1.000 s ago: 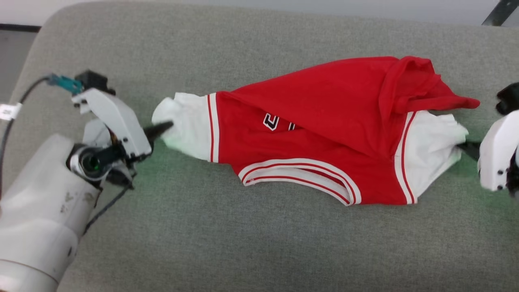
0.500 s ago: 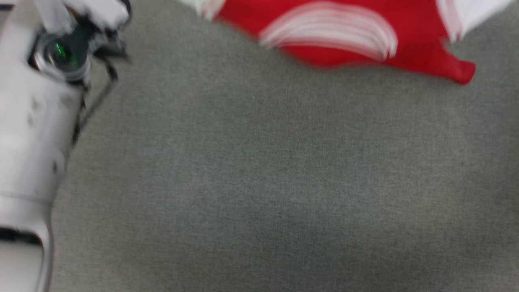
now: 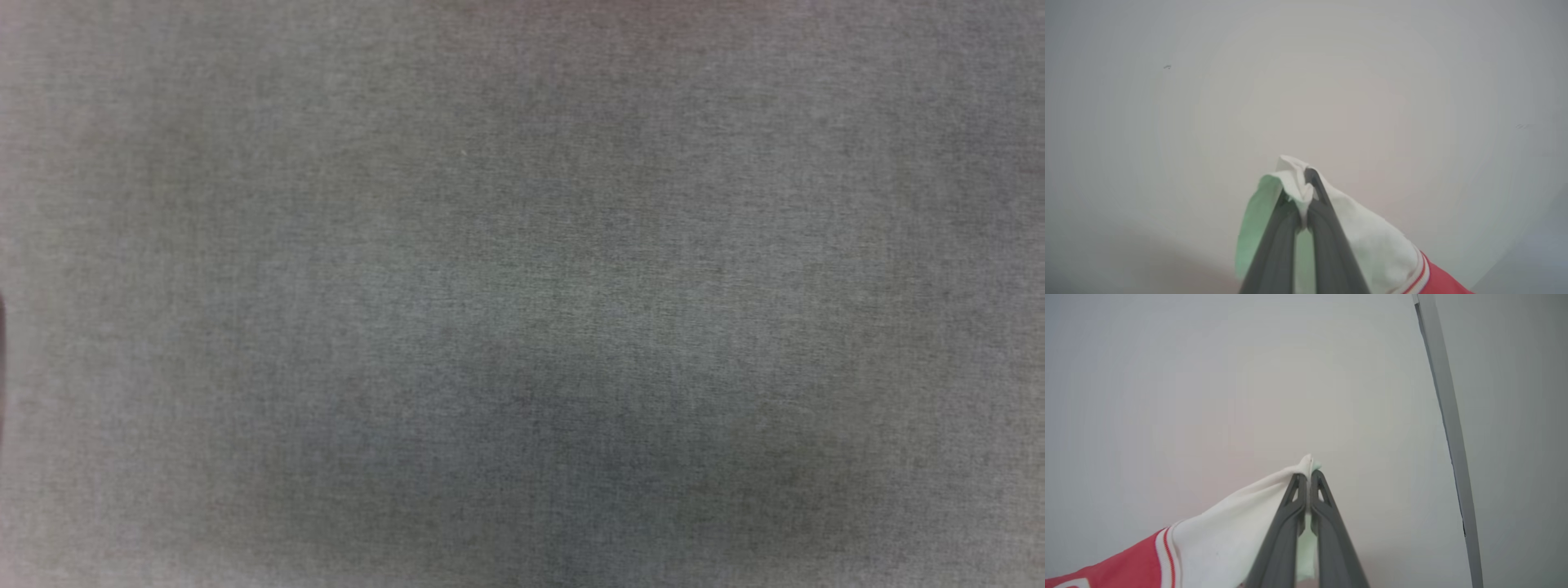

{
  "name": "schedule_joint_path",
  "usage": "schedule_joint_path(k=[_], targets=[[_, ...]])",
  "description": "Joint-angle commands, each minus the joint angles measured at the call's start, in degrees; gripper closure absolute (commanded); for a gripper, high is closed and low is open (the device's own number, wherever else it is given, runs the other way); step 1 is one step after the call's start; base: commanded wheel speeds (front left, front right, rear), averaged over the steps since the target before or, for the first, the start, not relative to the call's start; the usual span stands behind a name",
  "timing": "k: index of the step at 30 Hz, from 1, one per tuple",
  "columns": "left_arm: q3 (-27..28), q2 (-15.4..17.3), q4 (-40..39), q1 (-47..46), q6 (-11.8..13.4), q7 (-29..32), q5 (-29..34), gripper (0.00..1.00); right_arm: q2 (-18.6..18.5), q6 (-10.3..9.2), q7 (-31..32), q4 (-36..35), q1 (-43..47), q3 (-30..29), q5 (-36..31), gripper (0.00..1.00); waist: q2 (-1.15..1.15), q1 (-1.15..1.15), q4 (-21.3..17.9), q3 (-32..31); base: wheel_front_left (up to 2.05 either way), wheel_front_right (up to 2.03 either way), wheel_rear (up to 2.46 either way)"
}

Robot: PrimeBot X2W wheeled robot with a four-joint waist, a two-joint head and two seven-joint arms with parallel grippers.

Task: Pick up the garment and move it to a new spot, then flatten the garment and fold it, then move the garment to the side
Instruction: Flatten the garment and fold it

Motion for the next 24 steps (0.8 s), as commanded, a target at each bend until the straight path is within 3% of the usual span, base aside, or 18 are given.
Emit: schedule_joint_path(k=[1,6,10,17,24], targets=[[0.29,-0.29,0.75,-0.37,-0.59,-0.26,-0.32,1.00,0.58,-0.06,-0.32,0.82,-0.59,0.26,-0.60,1.00,0.00,0.00,-0.44,0.02,0.00,0.00,0.00],[-1.34,-1.55,2.09,3.28,-1.59,2.46,-1.07,1.00,0.93,-0.06,-0.68,1.13,1.91,4.10,-0.89,1.00,0.00,0.00,0.07,-1.45,0.00,0.00,0.00],[-2.45,-1.22,-3.32,10.62,-1.61,7.00,-3.96,1.00,-0.90,-0.06,0.87,-2.36,8.77,8.73,1.81,1.00,0.00,0.00,0.51,-3.72,0.00,0.00,0.00],[-6.67,4.42,-16.06,29.49,-1.63,15.55,-8.07,1.00,-8.69,-0.06,8.39,-15.58,30.47,16.24,10.21,1.00,0.00,0.00,0.98,-9.91,0.00,0.00,0.00],[-7.78,10.79,-26.79,48.48,-1.64,19.31,-13.15,1.00,-15.45,-0.06,14.51,-31.90,54.90,14.52,16.70,1.00,0.00,0.00,0.73,-16.25,0.00,0.00,0.00]])
